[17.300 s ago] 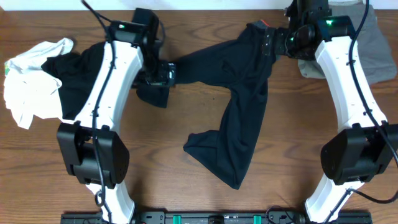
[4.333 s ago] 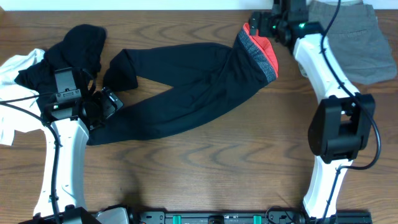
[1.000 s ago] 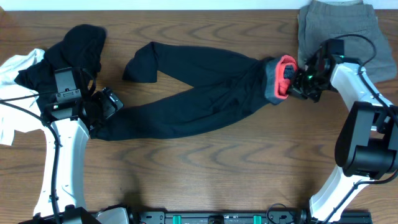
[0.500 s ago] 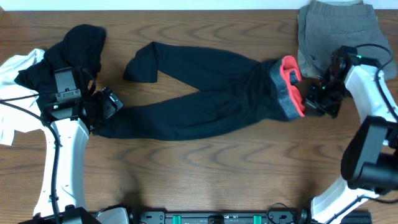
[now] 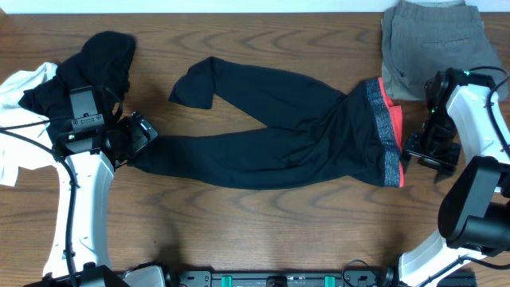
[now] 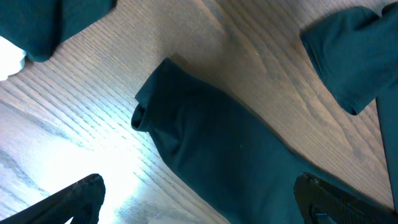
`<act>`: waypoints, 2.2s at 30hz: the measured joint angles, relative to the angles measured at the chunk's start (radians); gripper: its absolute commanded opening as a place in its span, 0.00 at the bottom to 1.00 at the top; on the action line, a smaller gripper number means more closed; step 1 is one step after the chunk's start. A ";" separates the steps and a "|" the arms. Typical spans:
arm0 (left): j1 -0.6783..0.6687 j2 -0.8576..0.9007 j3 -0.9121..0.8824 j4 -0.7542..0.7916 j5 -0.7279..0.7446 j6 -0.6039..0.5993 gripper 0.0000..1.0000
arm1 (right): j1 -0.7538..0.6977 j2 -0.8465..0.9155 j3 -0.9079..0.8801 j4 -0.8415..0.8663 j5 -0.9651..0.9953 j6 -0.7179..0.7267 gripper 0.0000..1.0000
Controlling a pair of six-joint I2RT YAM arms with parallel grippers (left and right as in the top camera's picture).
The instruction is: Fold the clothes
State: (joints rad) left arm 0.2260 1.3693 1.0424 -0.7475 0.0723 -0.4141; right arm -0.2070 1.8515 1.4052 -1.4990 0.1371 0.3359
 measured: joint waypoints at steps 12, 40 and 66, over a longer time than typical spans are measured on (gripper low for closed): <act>0.000 0.000 0.000 0.108 0.124 0.185 0.98 | 0.005 -0.036 0.016 0.262 -0.129 -0.060 0.73; -0.222 0.587 0.419 0.232 0.245 0.532 0.99 | 0.251 -0.085 0.161 0.465 -0.231 -0.129 0.84; -0.335 0.742 0.419 0.233 0.043 0.673 0.49 | 0.251 -0.085 0.161 0.461 -0.231 -0.132 0.84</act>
State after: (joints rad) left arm -0.1085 2.1117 1.4612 -0.5140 0.1154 0.2592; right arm 0.0437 1.7664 1.5658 -1.0382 -0.0940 0.2035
